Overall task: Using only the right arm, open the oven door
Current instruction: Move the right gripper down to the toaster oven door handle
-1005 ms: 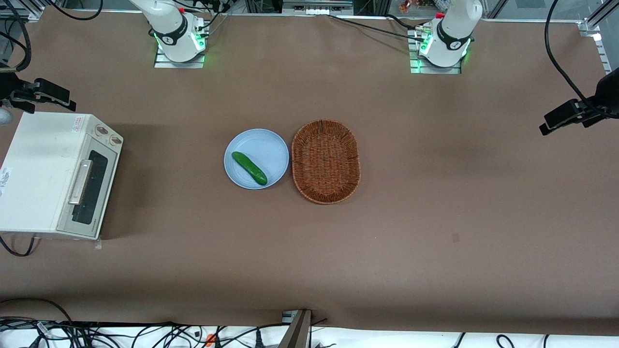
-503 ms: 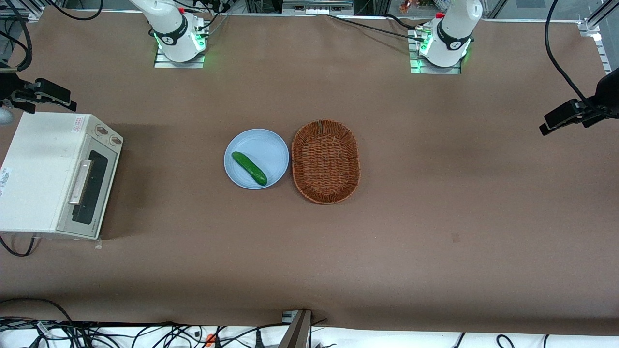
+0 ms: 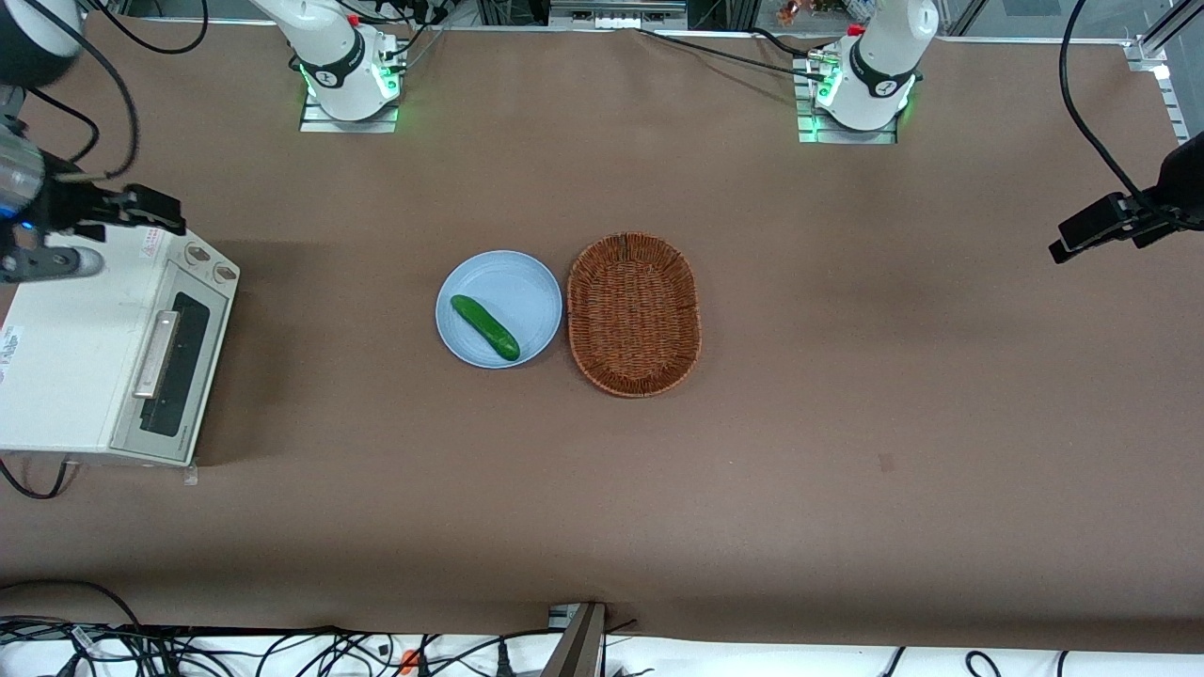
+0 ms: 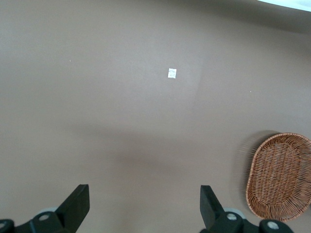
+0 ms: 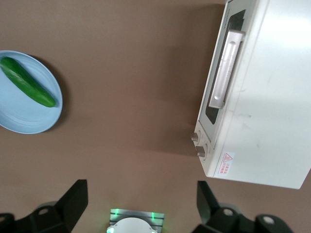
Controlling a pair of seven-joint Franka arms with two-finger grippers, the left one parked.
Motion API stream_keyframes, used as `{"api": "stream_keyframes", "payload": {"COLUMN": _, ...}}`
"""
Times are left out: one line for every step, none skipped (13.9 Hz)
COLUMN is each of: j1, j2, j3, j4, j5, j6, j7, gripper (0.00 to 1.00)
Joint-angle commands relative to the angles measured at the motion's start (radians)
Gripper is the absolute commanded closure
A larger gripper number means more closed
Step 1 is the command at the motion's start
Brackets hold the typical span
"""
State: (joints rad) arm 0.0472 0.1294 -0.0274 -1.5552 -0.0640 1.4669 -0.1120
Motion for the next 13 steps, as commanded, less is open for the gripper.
{"api": "stream_keyframes", "payload": {"j1": 0.023, "j2": 0.062, "j3": 0.001, "j4": 0.010, "j5": -0.051, "j6": 0.027, "j7": 0.012, "gripper": 0.15}}
{"api": "stream_keyframes", "payload": {"j1": 0.025, "j2": 0.078, "j3": 0.001, "j4": 0.010, "j5": -0.056, "j6": 0.045, "j7": 0.012, "gripper": 0.23}}
{"api": "stream_keyframes", "payload": {"j1": 0.026, "j2": 0.096, "j3": 0.001, "j4": 0.010, "j5": -0.065, "j6": 0.061, "j7": 0.012, "gripper": 0.30}}
{"api": "stream_keyframes", "payload": {"j1": 0.030, "j2": 0.114, "j3": 0.001, "j4": 0.010, "j5": -0.085, "j6": 0.078, "j7": 0.012, "gripper": 0.33}}
{"api": "stream_keyframes", "payload": {"j1": 0.033, "j2": 0.134, "j3": 0.001, "j4": 0.010, "j5": -0.118, "j6": 0.096, "j7": 0.012, "gripper": 0.39}}
{"api": "stream_keyframes", "payload": {"j1": 0.049, "j2": 0.159, "j3": 0.000, "j4": 0.010, "j5": -0.167, "j6": 0.113, "j7": 0.014, "gripper": 0.46}}
{"api": "stream_keyframes", "payload": {"j1": 0.060, "j2": 0.182, "j3": 0.001, "j4": 0.010, "j5": -0.224, "j6": 0.127, "j7": 0.017, "gripper": 0.51}}
{"api": "stream_keyframes", "payload": {"j1": 0.069, "j2": 0.205, "j3": 0.000, "j4": 0.010, "j5": -0.264, "j6": 0.136, "j7": 0.044, "gripper": 0.57}}
{"api": "stream_keyframes", "payload": {"j1": 0.074, "j2": 0.225, "j3": 0.000, "j4": 0.010, "j5": -0.286, "j6": 0.145, "j7": 0.073, "gripper": 0.60}}
{"api": "stream_keyframes", "payload": {"j1": 0.077, "j2": 0.245, "j3": 0.000, "j4": 0.012, "j5": -0.301, "j6": 0.153, "j7": 0.092, "gripper": 0.67}}
{"api": "stream_keyframes", "payload": {"j1": 0.083, "j2": 0.265, "j3": 0.000, "j4": 0.014, "j5": -0.333, "j6": 0.170, "j7": 0.095, "gripper": 0.75}}
{"api": "stream_keyframes", "payload": {"j1": 0.085, "j2": 0.283, "j3": 0.000, "j4": 0.014, "j5": -0.358, "j6": 0.179, "j7": 0.095, "gripper": 0.86}}
{"api": "stream_keyframes", "payload": {"j1": 0.086, "j2": 0.300, "j3": 0.000, "j4": 0.014, "j5": -0.382, "j6": 0.184, "j7": 0.095, "gripper": 0.97}}
